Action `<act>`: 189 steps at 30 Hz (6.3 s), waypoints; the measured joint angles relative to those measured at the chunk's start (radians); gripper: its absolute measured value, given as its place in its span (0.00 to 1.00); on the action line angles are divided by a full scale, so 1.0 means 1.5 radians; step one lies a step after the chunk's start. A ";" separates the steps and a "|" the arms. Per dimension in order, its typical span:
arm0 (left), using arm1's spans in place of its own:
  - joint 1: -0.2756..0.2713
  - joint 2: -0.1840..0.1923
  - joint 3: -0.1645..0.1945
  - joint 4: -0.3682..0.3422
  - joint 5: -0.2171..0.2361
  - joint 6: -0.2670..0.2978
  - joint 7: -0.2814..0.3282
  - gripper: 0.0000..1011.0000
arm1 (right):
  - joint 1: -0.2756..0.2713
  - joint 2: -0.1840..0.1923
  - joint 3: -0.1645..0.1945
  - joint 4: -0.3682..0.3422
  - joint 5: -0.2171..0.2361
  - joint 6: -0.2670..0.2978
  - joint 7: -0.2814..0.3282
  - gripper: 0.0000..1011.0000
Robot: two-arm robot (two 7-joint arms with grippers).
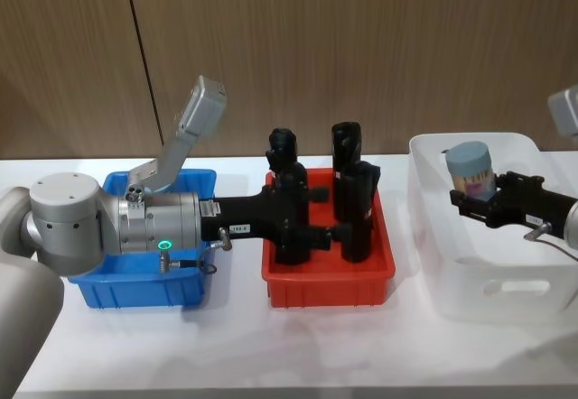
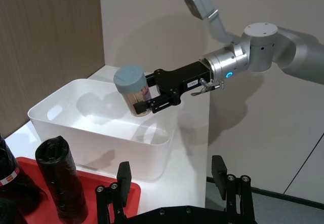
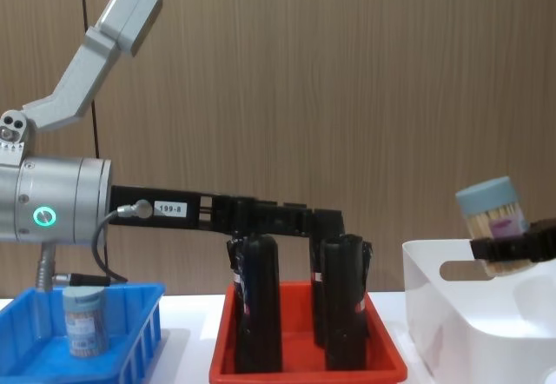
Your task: Pick the cotton swabs from the blue box and place them into the white box.
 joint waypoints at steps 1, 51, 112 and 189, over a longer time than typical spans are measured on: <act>0.000 0.000 0.000 0.000 0.000 0.000 0.000 0.99 | 0.003 -0.002 -0.001 0.010 -0.005 -0.002 0.000 0.64; 0.048 0.005 0.014 -0.062 0.026 -0.036 0.151 0.99 | -0.094 -0.028 0.004 -0.055 -0.016 -0.103 -0.109 0.99; 0.218 0.022 0.062 -0.282 0.118 -0.164 0.682 0.99 | -0.280 -0.060 0.026 -0.251 0.004 -0.249 -0.282 0.99; 0.240 0.024 0.067 -0.311 0.130 -0.180 0.753 0.99 | -0.107 -0.088 0.019 -0.103 -0.060 -0.105 -0.048 0.99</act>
